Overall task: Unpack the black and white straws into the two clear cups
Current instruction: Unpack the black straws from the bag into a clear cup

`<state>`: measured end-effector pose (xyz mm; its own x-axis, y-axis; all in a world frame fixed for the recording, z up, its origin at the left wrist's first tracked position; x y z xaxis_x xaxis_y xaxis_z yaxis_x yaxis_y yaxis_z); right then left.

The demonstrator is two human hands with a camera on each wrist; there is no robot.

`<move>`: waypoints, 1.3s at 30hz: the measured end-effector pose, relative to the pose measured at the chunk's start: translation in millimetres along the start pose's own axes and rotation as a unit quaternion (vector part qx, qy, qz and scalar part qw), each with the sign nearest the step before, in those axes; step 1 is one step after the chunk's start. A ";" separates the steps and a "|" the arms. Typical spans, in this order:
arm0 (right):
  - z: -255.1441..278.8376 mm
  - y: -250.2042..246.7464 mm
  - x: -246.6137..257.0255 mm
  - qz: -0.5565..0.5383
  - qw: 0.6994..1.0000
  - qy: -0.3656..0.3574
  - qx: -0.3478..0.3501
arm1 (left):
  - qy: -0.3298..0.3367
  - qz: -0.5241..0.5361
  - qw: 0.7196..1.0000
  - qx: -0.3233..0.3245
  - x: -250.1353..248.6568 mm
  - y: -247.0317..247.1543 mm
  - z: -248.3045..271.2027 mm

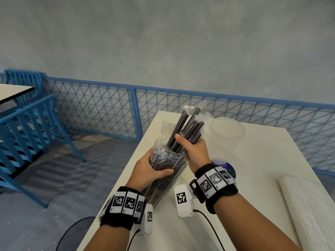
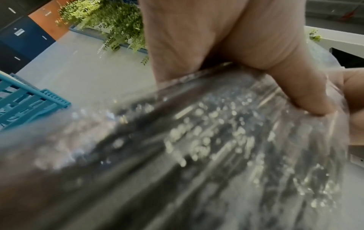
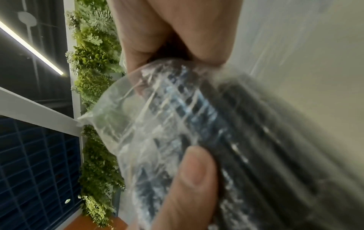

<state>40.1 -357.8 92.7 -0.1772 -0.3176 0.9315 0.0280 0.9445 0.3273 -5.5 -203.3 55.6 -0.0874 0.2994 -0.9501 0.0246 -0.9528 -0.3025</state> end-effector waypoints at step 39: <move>-19.1 7.8 24.0 0.003 1.000 0.006 -0.026 | 0.064 0.091 0.991 -0.080 -18.4 1.3 -17.8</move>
<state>54.9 -359.7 120.7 -0.1658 -0.3129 0.9352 0.0803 0.9409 0.3290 13.9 -209.2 71.3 0.0606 0.1370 -0.9887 0.1865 -0.9746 -0.1236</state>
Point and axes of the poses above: each hand's wrist, its own z-axis away from the middle knuckle, its own y-axis out of the palm, x = y × z, the point moved 4 cm from there along -z, towards the middle knuckle, and after that the axes turned 8 degrees about -y, right-handed, at the moved point
